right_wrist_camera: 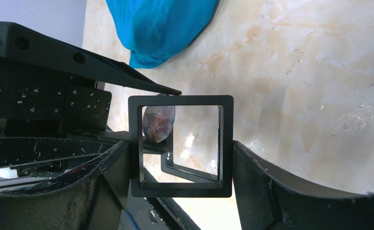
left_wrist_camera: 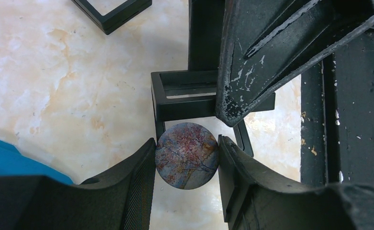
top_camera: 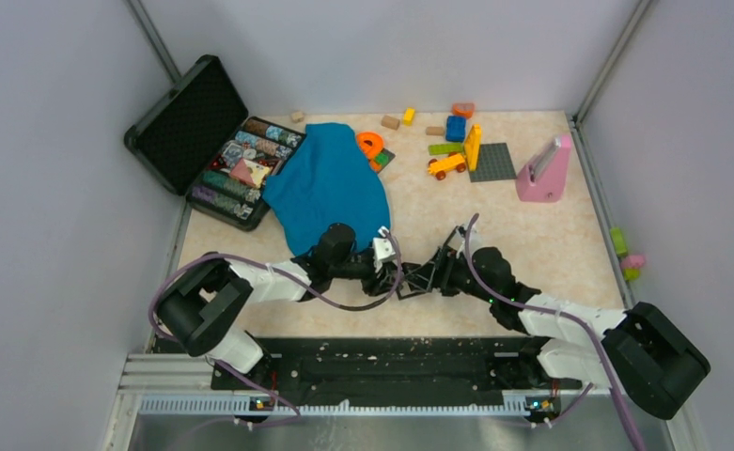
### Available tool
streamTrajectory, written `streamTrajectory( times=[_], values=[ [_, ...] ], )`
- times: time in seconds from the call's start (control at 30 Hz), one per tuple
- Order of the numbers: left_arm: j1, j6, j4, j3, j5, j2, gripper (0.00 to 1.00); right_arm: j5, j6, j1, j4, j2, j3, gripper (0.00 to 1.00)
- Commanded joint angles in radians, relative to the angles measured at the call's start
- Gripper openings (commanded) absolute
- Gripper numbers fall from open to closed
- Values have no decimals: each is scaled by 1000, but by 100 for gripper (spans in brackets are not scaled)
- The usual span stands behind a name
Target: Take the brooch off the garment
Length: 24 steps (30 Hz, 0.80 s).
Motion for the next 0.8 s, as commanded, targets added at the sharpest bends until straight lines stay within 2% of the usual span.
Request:
streamTrajectory(
  times=[0.0,0.27,0.57,0.7,0.77],
  values=[
    [-2,5,19,37,18,20,31,-15,-8,19,54,18,2,68],
    [-1,0,50,31,37,25,31,-30,-6,38,110,72,-3,76],
    [-2,8,16,49,53,38,30,-45,-8,42,111,103,8,77],
    [-1,7,19,49,56,37,29,-42,-3,42,99,102,8,91],
    [-2,8,19,49,57,39,29,-36,-5,42,90,98,8,94]
  ],
)
